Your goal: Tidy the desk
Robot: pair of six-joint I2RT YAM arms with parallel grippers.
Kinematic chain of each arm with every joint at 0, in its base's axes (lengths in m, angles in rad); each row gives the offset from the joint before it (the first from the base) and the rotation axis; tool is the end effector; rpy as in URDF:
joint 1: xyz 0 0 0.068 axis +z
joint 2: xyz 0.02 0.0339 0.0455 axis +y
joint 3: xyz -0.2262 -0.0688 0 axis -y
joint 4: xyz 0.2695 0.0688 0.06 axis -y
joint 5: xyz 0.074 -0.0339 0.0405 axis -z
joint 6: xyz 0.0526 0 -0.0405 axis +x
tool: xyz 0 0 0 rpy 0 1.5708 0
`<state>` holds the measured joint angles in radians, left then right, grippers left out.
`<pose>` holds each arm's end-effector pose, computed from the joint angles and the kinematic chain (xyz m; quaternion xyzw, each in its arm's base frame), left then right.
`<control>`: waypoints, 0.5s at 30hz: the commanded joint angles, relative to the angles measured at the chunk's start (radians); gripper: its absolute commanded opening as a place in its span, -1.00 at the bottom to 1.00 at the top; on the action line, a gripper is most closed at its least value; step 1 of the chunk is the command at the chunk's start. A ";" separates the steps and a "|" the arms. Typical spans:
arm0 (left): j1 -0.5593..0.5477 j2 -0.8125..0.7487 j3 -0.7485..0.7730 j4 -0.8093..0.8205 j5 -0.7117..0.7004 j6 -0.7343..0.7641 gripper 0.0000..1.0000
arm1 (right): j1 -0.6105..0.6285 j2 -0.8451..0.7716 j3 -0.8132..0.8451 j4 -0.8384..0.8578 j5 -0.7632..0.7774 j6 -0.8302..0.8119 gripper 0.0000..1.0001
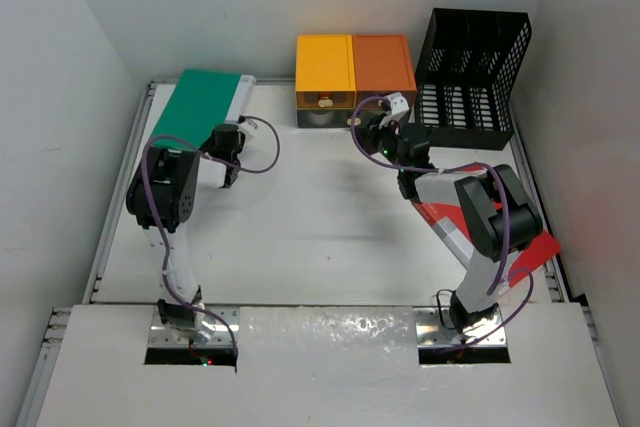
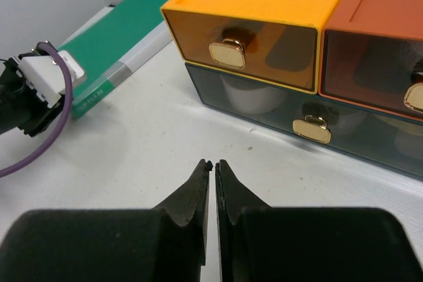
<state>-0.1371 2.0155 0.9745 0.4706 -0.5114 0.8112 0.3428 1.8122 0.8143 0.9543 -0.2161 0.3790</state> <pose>0.4059 -0.0300 0.0507 0.2797 0.8107 0.3629 0.3645 0.3690 0.1437 0.1337 -0.0616 0.7194 0.3156 0.6157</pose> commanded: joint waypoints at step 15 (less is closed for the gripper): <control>-0.012 -0.008 -0.054 -0.021 0.039 0.088 -0.25 | 0.004 -0.040 0.014 0.000 -0.016 -0.023 -0.87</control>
<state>-0.1410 1.9697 0.8936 0.4461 -0.4679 0.8989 0.3428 1.8008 0.8116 0.9218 -0.2173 0.3588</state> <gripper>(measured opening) 0.372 0.067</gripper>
